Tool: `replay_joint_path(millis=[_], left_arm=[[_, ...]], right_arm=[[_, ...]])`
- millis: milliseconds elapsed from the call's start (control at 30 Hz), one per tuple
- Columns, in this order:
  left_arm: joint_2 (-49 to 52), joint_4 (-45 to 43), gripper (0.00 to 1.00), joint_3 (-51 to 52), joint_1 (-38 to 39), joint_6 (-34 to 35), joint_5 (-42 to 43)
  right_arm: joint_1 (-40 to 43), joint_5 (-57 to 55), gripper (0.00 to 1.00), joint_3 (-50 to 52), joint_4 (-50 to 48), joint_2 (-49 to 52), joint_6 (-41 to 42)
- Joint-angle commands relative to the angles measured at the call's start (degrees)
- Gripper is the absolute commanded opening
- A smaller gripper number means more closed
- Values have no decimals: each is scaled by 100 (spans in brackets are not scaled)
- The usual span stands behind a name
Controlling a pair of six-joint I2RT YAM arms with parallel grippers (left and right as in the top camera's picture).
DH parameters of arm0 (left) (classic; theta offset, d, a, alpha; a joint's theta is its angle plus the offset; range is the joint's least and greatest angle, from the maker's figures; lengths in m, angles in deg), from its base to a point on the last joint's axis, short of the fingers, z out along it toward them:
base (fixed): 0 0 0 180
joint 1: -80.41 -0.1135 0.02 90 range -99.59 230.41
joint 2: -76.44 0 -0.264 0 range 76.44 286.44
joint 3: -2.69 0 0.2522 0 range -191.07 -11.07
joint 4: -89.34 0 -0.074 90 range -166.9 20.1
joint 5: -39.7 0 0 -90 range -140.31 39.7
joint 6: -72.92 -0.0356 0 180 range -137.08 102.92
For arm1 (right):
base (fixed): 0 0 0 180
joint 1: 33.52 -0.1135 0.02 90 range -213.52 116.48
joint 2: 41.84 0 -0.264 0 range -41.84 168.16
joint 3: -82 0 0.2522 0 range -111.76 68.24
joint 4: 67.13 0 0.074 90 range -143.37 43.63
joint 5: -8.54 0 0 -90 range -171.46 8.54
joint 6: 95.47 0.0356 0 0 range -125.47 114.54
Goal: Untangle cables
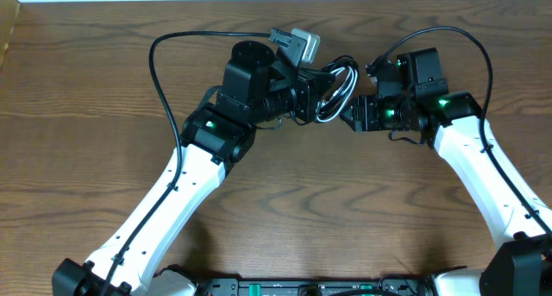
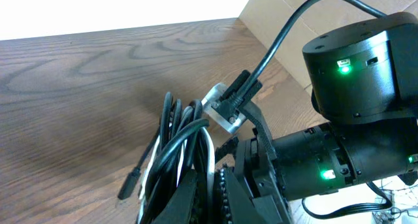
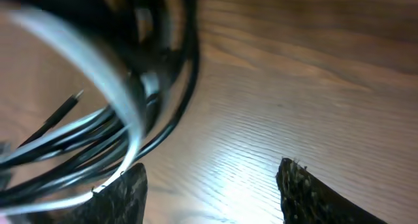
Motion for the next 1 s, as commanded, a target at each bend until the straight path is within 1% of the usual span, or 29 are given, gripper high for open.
replay_joint_path(millis=[0,133,367,467,500,567,600,700,733,767,800,967], left_arm=[[-118,20,7,-48,0,-219,44],[-116,201,8,-48,0,-243,-258],[-118,269,8,-48,2,-234,-199],[-122,184,8,-48,2,-146,-42],[-129,118,8,-48,0,-146,74],[-140,31,8,-50,0,-133,140],[-140,13,8,-50,0,-133,138],[-138,20,8,-50,2,-129,142],[-138,17,8,-50,2,-125,142],[-140,15,8,-50,2,-105,142],[-140,15,8,-50,0,-105,142],[-138,26,8,-50,-2,-111,85]], right_arm=[[-24,791,61,20,-26,-15,-525],[-24,1128,61,20,-48,-15,-916],[-37,426,63,20,-304,-15,-201],[-52,155,60,20,-302,-15,-61],[-68,81,58,20,-302,-13,2],[-129,-22,48,20,-310,-13,44],[-146,-22,46,20,-326,-13,70],[-219,-33,32,20,-372,-13,125],[-247,-44,25,20,-385,-13,125],[-264,-48,8,20,-391,-13,125],[-267,-68,1,20,-389,-13,129],[-264,-468,1,20,-280,-13,413]])
